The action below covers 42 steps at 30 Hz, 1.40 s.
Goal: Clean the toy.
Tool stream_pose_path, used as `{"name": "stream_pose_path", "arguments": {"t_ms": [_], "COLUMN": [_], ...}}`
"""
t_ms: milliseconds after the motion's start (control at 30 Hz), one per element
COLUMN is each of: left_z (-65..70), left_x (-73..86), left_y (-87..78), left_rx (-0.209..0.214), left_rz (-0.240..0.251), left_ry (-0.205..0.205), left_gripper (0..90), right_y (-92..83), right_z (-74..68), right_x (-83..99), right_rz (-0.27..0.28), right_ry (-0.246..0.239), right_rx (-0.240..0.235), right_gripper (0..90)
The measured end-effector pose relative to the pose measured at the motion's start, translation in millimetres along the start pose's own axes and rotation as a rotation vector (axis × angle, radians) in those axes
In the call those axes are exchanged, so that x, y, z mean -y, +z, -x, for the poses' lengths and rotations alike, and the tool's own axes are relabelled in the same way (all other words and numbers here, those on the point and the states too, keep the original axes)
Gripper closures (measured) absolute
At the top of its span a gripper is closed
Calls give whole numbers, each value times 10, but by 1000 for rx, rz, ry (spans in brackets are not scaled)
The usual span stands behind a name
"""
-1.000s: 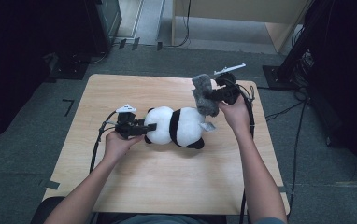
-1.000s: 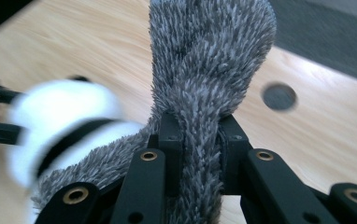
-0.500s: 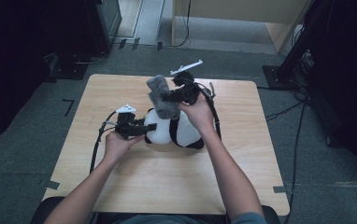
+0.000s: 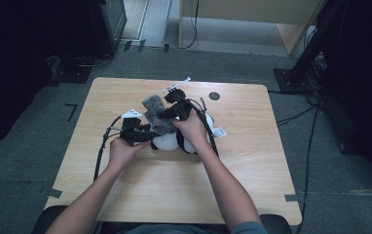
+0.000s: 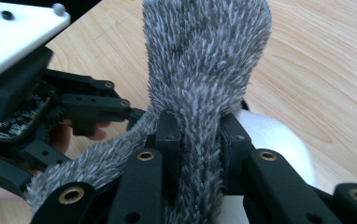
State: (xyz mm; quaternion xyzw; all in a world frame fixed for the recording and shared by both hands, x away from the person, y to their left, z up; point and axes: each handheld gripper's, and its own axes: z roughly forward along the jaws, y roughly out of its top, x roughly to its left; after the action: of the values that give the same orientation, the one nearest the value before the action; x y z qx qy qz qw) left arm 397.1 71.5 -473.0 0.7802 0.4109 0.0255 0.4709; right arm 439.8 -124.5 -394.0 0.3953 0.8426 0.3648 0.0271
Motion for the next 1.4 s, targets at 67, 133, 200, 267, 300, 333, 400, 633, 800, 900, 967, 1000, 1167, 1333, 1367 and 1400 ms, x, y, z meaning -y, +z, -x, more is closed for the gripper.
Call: {"name": "stream_pose_path", "arguments": {"t_ms": [67,133,200,267,300,333,400,633,800,900,967,1000,1167,1333,1367,1400], "left_z": [4,5,0,-3,-3,-3,-2,-5,-1,-3,-3,-1,1,-6,-7,-8], "left_x": [-2,-3,-4,-5,-6,-6,-6,-11,-13,-14,-13,-14,-14,-7,-6,-5], "left_y": [1,1,1,2,2,2,2,1,2,2,1,1,1,0,1,2], "left_rx": [-2,-4,-3,-2,-2,-2,-2,-2,-2,0,1,1,2,3,3,4], "left_rz": [-1,-3,-5,-7,-8,-7,-8,-14,-13,-12,-12,-11,-9,-7,-6,-5], "left_ry": [0,2,3,1,1,0,-2,-2,-4,-6,-5,-5,-5,-6,-6,-6], "left_gripper": [445,447,447,448,449,449,450,451,452,452,452,452,452,452,452,451], "right_y": [-39,-89,-139,-186,-210,-237,-298,-595,-810,-940,-1010,-1038,-1130,-1199,-1205,-1211], "right_z": [33,60,86,119,140,164,213,419,512,568,619,648,793,890,902,920], "right_x": [23,47,75,105,120,137,174,363,497,582,647,682,851,979,994,1016], "right_rz": [0,-4,-1,-3,-1,0,6,39,72,87,96,99,122,124,121,117], "right_ry": [13,12,15,22,27,30,37,92,123,132,146,155,208,243,249,255], "right_rx": [4,14,25,33,38,42,57,99,100,115,123,125,125,138,142,148], "right_gripper": [746,745,746,746,747,747,748,746,743,740,737,736,738,753,755,757]}}
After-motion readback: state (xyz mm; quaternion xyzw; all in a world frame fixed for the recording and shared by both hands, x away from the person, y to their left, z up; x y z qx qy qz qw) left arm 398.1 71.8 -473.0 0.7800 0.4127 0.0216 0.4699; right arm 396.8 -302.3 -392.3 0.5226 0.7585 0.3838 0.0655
